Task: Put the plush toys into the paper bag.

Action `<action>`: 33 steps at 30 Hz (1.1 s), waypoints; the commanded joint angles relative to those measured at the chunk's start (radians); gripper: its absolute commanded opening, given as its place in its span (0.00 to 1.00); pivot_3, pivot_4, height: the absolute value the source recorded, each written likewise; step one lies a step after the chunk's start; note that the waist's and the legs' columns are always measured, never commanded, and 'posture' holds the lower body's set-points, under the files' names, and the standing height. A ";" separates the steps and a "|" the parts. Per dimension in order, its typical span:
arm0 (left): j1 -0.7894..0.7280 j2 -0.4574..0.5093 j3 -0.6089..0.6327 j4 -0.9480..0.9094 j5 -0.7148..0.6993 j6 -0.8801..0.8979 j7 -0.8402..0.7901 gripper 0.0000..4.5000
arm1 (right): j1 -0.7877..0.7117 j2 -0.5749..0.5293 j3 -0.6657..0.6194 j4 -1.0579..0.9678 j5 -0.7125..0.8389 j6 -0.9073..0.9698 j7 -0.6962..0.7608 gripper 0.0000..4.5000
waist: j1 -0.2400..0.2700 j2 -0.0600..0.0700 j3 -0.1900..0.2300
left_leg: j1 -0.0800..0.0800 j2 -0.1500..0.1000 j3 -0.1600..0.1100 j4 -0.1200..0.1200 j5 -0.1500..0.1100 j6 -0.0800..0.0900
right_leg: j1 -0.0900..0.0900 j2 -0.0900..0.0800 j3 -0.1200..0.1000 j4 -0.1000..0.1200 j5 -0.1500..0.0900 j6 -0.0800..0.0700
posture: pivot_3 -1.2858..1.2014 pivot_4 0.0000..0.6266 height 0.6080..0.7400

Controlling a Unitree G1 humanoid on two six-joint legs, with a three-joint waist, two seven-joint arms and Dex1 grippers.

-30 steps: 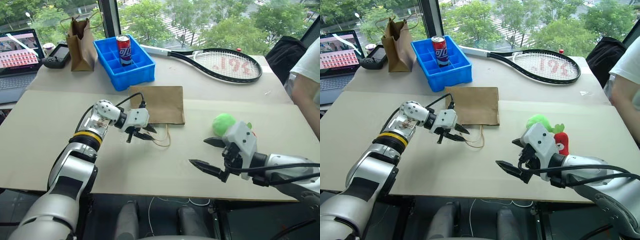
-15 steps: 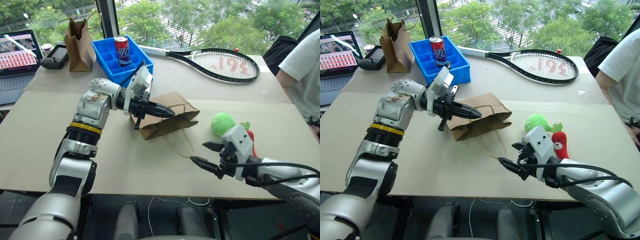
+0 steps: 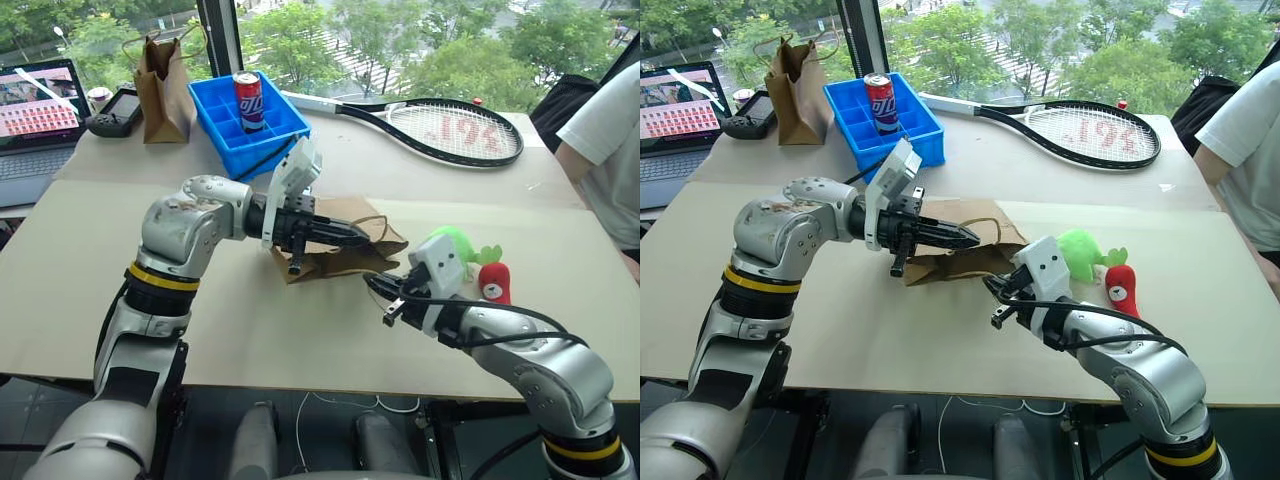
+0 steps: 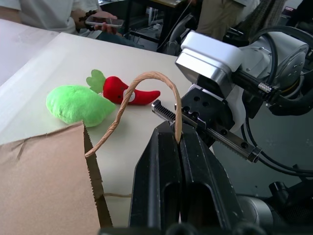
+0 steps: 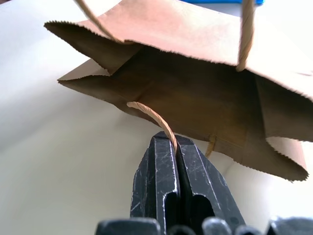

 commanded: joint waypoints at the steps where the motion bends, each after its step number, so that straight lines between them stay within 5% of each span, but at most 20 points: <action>1: 0.001 0.012 -0.010 -0.044 -0.013 -0.014 0.012 0.00 | 0.011 -0.062 -0.024 -0.082 0.097 0.020 0.115 0.01 | 0.001 0.000 0.000 | 0.000 0.000 0.000 0.000 0.000 0.000 | 0.000 0.000 0.000 0.000 0.000 0.000 | 0.52 0.24 0.97; 4: 0.015 0.021 -0.020 -0.043 -0.017 -0.021 0.007 0.00 | 0.062 -0.164 -0.040 -0.115 0.087 0.024 0.169 0.01 | 0.001 0.000 0.000 | 0.000 0.000 0.000 0.000 0.000 0.000 | 0.000 0.000 0.000 0.000 0.000 0.000 | 0.52 0.24 0.97; 8: 0.025 0.031 -0.048 -0.035 -0.002 -0.051 0.000 0.00 | 0.090 -0.157 -0.109 -0.114 0.150 -0.012 0.190 0.01 | -0.001 0.000 0.000 | 0.000 0.000 0.000 0.000 0.000 0.000 | 0.000 0.000 0.000 0.000 0.000 -0.001 | 0.52 0.24 0.97; 17: 0.043 0.042 -0.078 -0.036 -0.005 -0.079 -0.005 0.00 | 0.092 -0.122 -0.200 -0.117 0.283 -0.015 0.170 0.64 | -0.001 0.000 0.000 | 0.000 0.000 0.000 0.000 0.000 0.000 | 0.000 0.000 0.000 0.000 0.000 -0.001 | 0.52 0.24 0.97; 21: 0.034 0.031 -0.064 -0.028 -0.017 -0.072 0.009 0.00 | 0.076 -0.115 -0.125 -0.093 0.167 -0.032 0.109 0.95 | -0.001 0.000 0.000 | 0.000 0.000 0.000 0.000 0.000 0.000 | 0.000 0.000 0.000 0.000 0.000 -0.001 | 0.52 0.24 0.97; 26: 0.003 0.018 -0.029 -0.019 -0.050 -0.038 0.038 0.00 | 0.074 -0.046 -0.060 -0.024 0.121 -0.013 0.047 0.95 | -0.001 0.000 0.000 | 0.000 0.000 0.000 0.000 0.000 0.000 | 0.000 0.000 0.000 0.000 0.000 -0.001 | 0.52 0.24 0.97; 33: -0.016 0.020 -0.012 -0.057 -0.097 0.012 0.052 0.00 | 0.023 0.098 -0.017 0.122 0.005 -0.079 -0.022 0.49 | -0.003 0.000 0.000 | 0.000 0.000 0.000 0.000 0.000 0.000 | 0.000 0.000 0.000 0.000 0.000 -0.001 | 0.52 0.24 0.97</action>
